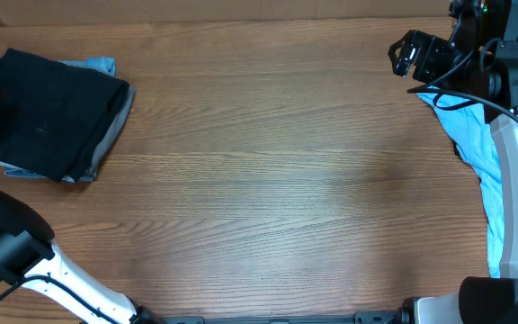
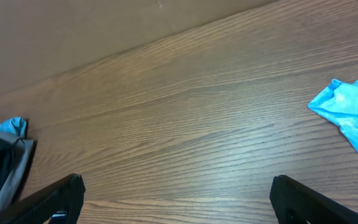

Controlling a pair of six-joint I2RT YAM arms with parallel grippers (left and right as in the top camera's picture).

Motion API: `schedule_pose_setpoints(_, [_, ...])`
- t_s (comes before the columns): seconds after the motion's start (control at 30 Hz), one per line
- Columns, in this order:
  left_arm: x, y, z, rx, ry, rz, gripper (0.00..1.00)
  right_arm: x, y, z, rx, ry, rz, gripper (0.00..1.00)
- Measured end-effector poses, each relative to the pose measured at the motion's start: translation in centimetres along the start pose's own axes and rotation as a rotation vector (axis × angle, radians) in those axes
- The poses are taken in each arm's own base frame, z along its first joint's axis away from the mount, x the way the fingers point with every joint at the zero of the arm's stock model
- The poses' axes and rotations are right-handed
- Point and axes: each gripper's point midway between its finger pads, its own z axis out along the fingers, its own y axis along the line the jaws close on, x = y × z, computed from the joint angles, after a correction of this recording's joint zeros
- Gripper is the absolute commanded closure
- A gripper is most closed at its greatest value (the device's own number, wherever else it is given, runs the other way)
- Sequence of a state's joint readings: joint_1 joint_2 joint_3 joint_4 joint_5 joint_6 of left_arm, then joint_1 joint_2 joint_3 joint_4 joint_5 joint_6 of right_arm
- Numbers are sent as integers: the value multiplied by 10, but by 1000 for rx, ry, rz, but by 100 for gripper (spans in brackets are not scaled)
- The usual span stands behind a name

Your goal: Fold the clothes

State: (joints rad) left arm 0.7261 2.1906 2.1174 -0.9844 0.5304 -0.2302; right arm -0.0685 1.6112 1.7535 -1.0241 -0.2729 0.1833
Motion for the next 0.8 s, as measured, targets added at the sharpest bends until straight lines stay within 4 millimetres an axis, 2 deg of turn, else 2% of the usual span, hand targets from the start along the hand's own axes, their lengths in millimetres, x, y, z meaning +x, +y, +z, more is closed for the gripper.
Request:
schedule_pose_setpoints(0.1, [7, 30, 15, -115, 28, -62, 92, 0, 0, 0, 0, 0, 0, 0])
schedule_pose_setpoints(0.17, [18, 51, 28, -185, 71, -106, 92, 0, 0, 0, 0, 0, 0, 0])
schedule_pose_setpoints(0.3, [29, 67, 32, -256, 107, -151, 96, 0, 0, 0, 0, 0, 0, 0])
schedule_pose_setpoints(0.5, [47, 79, 21, -298, 167, -240, 96, 0, 0, 0, 0, 0, 0, 0])
schedule_pose_setpoints(0.57, [46, 73, 14, -272, 163, -253, 96, 0, 0, 0, 0, 0, 0, 0])
schedule_pose_setpoints(0.63, [35, 52, -8, -230, 110, -251, 93, 0, 0, 0, 0, 0, 0, 0])
schedule_pose_setpoints(0.67, [24, 29, -32, -193, 44, -229, 89, 0, 0, 0, 0, 0, 0, 0])
schedule_pose_setpoints(0.7, [16, 6, -54, -163, -12, -197, 78, 0, 0, 0, 0, 0, 0, 0])
schedule_pose_setpoints(0.73, [12, -16, -72, -136, -56, -168, 51, 0, 0, 0, 0, 0, 0, 0])
schedule_pose_setpoints(0.77, [11, -50, -97, -93, -112, -115, 21, 0, 0, 0, 0, 0, 0, 0])
schedule_pose_setpoints(0.8, [13, -76, -113, -60, -142, -68, 0, 0, 0, 0, 0, 0, 0, 0])
